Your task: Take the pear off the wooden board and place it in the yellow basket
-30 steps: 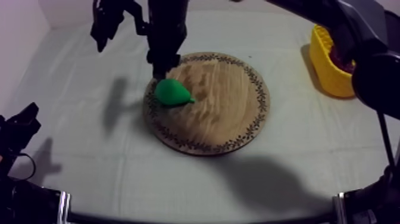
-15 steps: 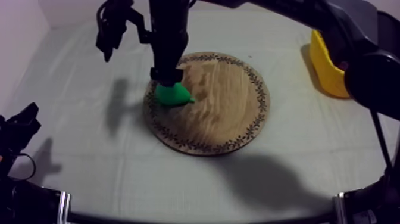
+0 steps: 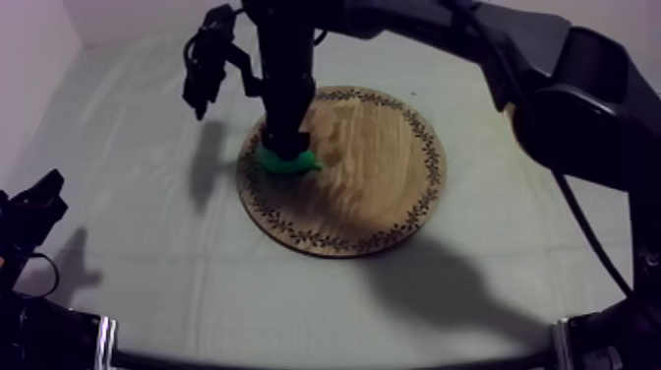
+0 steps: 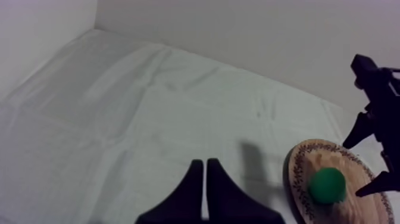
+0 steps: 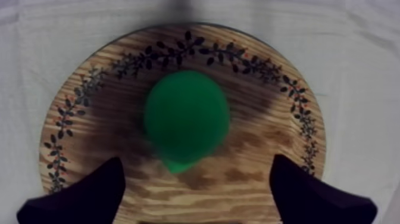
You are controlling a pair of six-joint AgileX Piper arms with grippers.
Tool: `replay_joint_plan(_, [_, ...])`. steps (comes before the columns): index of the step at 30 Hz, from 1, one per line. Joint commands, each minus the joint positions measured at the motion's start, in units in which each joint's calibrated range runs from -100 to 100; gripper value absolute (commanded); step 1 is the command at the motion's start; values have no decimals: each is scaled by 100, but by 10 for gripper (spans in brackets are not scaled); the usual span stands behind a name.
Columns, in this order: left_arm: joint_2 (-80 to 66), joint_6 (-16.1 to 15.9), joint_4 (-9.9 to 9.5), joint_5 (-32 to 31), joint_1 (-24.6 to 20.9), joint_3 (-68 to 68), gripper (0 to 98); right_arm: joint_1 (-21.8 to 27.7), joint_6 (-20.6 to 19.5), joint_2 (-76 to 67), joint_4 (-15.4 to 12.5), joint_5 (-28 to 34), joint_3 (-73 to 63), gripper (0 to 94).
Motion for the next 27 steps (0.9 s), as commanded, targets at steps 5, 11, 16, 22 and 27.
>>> replay_joint_plan(5, [0,-1,-2,-1,1,0,1,3,22,417,-132,1,-250,698])
replay_joint_plan(11, [0,-1,-2,-1,1,0,1,-3,22,736,-196,-46,-381,681])
replay_joint_plan(16, [0,-1,-2,-1,1,0,1,14,26,932,-232,-126,-407,631])
replay_joint_plan(22, [0,-1,-2,-1,1,0,1,58,33,1048,-311,-207,-480,454])
replay_joint_plan(27, [0,-1,-2,-1,1,0,1,56,110,987,-354,-225,-444,382])
